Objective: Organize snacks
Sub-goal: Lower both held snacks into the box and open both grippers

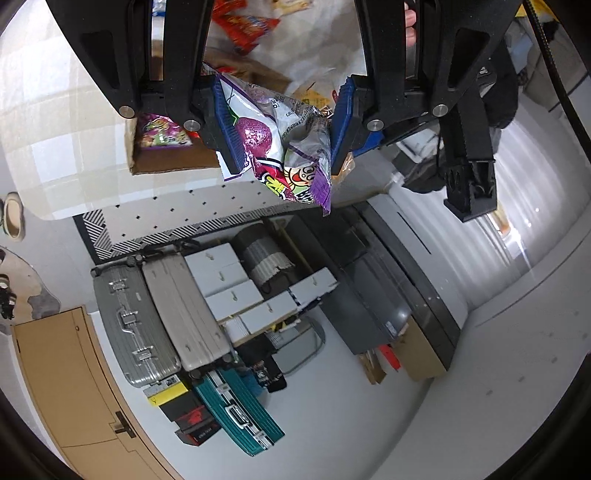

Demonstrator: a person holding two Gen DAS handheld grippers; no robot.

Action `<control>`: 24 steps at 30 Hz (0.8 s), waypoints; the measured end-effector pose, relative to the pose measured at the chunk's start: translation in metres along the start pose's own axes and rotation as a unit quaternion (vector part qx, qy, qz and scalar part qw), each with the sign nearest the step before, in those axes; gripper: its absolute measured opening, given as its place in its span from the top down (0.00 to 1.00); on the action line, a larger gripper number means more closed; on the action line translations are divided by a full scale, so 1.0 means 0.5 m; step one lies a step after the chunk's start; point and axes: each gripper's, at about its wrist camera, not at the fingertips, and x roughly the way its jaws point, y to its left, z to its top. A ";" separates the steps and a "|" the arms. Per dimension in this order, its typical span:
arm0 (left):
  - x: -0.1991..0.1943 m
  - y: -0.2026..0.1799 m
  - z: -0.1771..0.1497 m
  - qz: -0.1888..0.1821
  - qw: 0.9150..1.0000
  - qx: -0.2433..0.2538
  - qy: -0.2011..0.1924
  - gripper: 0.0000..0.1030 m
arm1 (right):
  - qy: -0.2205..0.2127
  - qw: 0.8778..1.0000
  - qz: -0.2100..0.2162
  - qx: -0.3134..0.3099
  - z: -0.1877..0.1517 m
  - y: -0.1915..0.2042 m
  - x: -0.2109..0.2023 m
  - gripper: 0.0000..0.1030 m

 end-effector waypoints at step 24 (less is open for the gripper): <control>0.369 -0.002 0.016 0.026 0.996 0.013 0.085 0.35 | 0.064 0.996 -0.044 0.036 -0.019 -0.146 0.149 0.55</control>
